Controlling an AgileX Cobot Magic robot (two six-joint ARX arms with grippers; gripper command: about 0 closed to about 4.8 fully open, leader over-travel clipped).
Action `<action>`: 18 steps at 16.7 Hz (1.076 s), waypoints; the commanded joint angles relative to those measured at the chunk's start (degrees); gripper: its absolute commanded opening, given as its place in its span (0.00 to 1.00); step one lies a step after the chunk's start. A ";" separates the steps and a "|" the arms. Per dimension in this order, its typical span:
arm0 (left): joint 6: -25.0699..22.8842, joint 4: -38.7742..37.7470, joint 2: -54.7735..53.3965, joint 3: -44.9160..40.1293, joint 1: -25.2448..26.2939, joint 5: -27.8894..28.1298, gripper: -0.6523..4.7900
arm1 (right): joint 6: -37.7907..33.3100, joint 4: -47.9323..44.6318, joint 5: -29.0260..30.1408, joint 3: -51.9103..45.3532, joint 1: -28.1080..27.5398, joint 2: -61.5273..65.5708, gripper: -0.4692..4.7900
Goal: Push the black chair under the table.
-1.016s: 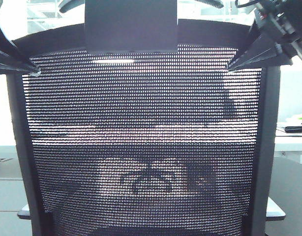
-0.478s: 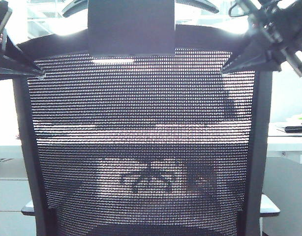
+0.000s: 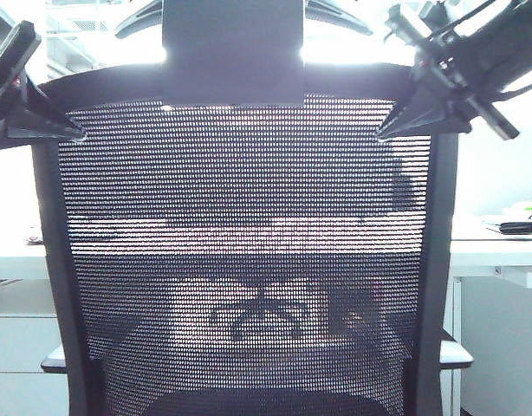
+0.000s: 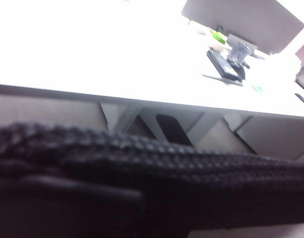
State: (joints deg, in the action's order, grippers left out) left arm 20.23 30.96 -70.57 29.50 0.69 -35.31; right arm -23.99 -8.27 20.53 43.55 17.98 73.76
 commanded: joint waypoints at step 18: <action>-5.31 9.07 -12.33 8.61 -0.26 5.68 0.11 | 3.39 -14.93 -0.94 10.69 -0.81 15.61 0.08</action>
State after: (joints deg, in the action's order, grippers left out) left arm 15.11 38.37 -82.02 36.93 0.01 -32.14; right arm -21.02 -19.00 19.94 53.34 17.30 89.62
